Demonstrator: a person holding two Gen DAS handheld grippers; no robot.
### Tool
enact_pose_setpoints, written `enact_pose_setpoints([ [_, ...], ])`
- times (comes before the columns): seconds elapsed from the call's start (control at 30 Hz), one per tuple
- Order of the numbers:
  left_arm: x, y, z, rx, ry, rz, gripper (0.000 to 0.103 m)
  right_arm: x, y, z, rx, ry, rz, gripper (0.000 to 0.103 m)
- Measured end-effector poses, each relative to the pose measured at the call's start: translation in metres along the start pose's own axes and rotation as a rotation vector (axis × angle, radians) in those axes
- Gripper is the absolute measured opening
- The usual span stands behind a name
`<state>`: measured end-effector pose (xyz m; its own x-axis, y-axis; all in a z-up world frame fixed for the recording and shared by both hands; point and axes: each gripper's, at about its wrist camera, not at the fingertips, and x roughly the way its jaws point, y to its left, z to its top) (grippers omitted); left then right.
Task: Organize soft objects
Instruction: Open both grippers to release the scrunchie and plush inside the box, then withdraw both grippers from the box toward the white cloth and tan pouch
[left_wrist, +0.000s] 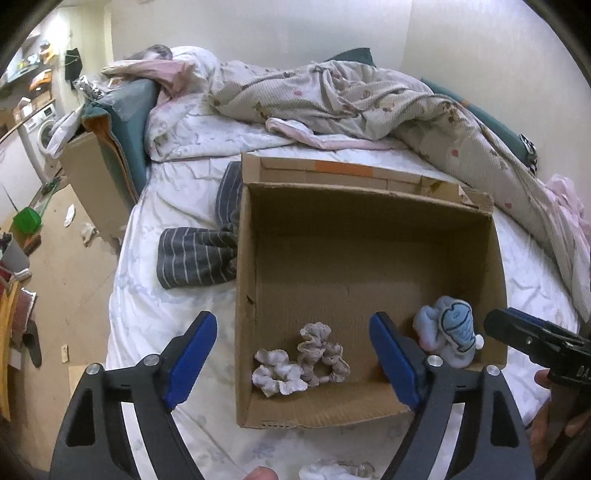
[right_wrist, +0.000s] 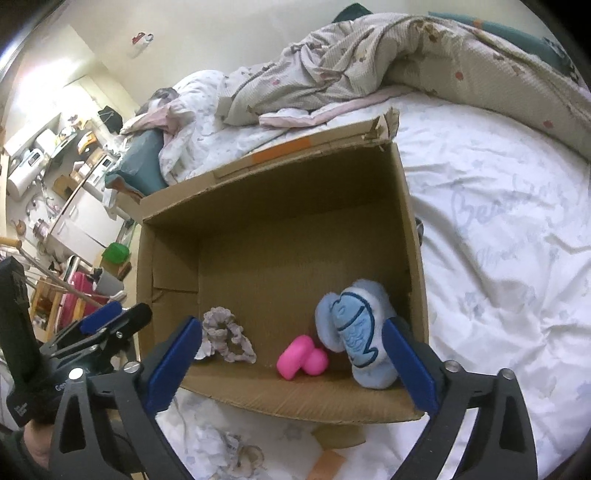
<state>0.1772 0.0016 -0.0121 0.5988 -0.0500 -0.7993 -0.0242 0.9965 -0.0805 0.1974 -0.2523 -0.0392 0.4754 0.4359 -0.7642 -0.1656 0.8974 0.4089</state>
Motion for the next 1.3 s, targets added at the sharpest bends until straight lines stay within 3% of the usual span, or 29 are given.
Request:
enact_pose_setpoints([
  [0.63, -0.035, 0.021, -0.014, -0.047, -0.020, 0.070, 0.084, -0.028, 0.004, -0.011, -0.003, -0.057, -0.029, 0.103],
  [0.87, -0.044, 0.032, -0.029, -0.101, 0.015, 0.089, 0.084, -0.045, 0.005, -0.019, -0.015, -0.083, -0.035, 0.103],
  [1.3, -0.054, 0.028, -0.059, -0.080, 0.071, 0.110, 0.084, -0.049, 0.012, -0.048, -0.021, -0.027, -0.070, 0.103],
])
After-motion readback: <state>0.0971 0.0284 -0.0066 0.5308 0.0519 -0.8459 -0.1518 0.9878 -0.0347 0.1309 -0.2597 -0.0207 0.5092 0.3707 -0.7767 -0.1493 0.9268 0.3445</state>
